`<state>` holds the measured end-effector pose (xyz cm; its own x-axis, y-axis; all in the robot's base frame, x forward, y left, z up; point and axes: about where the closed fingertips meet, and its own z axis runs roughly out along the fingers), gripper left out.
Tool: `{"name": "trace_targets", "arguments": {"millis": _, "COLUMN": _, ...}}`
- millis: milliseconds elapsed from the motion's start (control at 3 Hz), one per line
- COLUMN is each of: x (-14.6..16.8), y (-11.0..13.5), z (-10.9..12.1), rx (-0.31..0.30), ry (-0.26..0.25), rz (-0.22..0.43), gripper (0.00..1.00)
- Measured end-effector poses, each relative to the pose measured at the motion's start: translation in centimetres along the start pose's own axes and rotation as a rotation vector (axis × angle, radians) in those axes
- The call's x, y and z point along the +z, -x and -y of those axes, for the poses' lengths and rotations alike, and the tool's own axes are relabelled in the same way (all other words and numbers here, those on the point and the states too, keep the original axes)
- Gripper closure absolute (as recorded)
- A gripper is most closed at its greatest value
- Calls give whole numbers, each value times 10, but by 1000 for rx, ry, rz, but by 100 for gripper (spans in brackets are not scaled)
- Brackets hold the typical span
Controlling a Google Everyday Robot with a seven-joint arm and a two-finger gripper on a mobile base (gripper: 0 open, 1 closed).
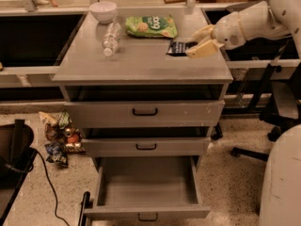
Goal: Place rxbar blueberry into bottom drawer
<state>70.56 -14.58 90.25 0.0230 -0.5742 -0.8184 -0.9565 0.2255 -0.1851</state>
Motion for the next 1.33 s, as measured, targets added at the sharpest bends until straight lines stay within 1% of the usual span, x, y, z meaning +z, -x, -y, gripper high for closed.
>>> {"name": "trace_targets", "arguments": {"millis": 333, "x": -6, "y": 14, "z": -53, "rx": -79, "ry": 89, "rz": -46, "gripper": 100}}
{"name": "trace_targets", "arguments": {"millis": 667, "x": -12, "y": 14, "z": -97, "rx": -82, "ry": 107, "rz": -78, "gripper": 100}}
{"name": "trace_targets", "arguments": {"millis": 1000, "x": 4, "y": -20, "z": -137, "rx": 12, "ry": 145, "rz": -95, "gripper": 100}}
{"name": "trace_targets", "arguments": {"millis": 1333, "x": 16, "y": -33, "z": -151, "rx": 33, "ry": 186, "rz": -109, "gripper": 100}}
